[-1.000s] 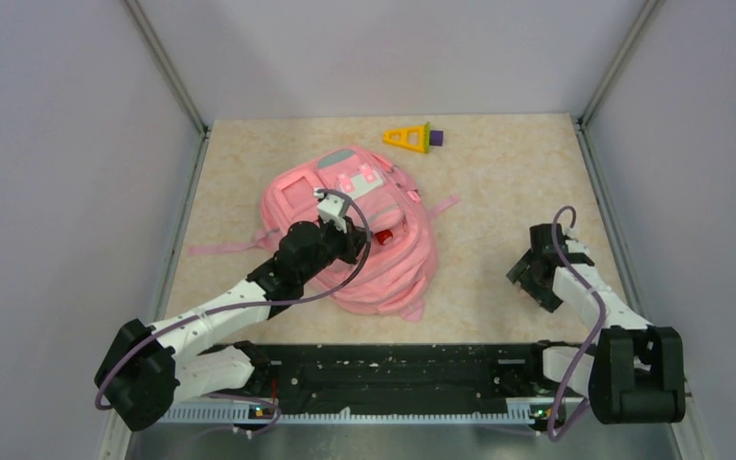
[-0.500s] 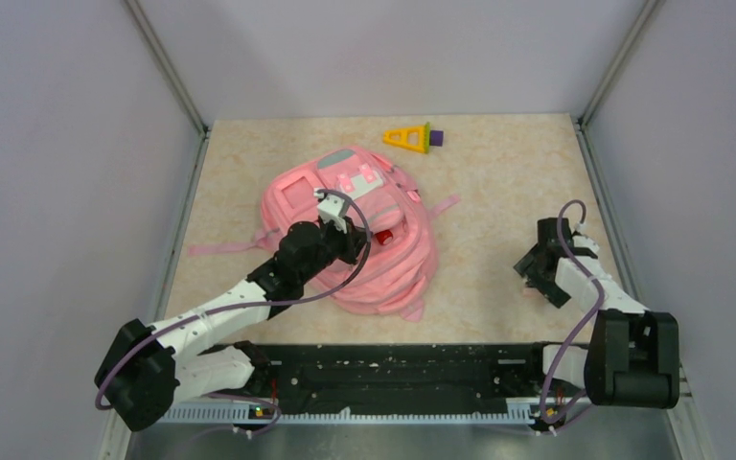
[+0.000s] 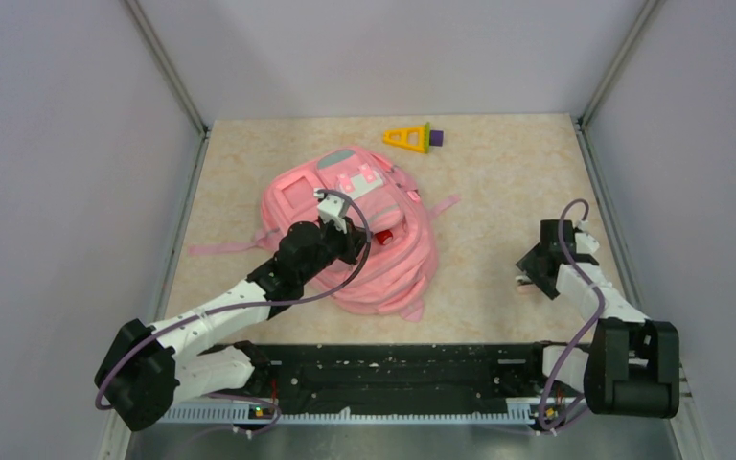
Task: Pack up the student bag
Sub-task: Pick up the stationery from the center of the board.
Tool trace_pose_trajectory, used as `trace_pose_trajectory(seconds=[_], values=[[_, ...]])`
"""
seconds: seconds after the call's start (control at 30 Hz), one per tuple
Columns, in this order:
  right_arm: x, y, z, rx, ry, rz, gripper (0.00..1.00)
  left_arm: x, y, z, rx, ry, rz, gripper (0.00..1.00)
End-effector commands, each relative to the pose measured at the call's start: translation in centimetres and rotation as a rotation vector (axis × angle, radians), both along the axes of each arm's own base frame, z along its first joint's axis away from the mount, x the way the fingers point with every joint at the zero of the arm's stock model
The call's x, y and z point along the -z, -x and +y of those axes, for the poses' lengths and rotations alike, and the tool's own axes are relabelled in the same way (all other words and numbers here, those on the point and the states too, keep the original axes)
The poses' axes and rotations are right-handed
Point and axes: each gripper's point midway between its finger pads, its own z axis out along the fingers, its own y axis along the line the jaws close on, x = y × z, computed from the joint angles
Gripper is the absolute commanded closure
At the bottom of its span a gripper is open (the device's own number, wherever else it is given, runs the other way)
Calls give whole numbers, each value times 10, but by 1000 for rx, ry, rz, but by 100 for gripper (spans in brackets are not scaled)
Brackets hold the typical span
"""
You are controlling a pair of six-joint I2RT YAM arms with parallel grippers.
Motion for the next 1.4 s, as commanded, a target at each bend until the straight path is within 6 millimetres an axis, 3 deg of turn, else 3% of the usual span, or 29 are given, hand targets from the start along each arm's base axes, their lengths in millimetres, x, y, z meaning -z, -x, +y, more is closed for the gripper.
trace_pose_trajectory(seconds=[0.0, 0.23, 0.37, 0.53, 0.73, 1.0, 1.1, 1.23, 1.37], values=[[14, 6, 34, -102, -127, 6, 39, 0, -8, 10, -52, 1, -15, 100], [3, -12, 65, -295, -89, -36, 49, -1, -8, 10, -50, 4, -14, 100], [0, -15, 83, -385, -31, -22, 47, -2, -8, 10, -55, 8, -18, 100], [-3, -7, 84, -386, 13, 12, 38, -2, -6, 10, -50, 14, -16, 100], [-3, 7, 90, -345, -38, -25, 36, -1, -5, 10, -50, 16, -15, 100], [2, 7, 102, -344, -87, -48, 37, 0, -6, 10, -51, 12, -11, 100], [2, 2, 106, -356, -96, -59, 42, -1, -5, 9, -47, 19, -13, 100], [-2, -2, 109, -383, -86, -76, 57, -11, -3, 11, -45, 40, -32, 100], [-17, -6, 114, -427, -79, -124, 67, -25, -3, 13, -54, 64, -65, 100]])
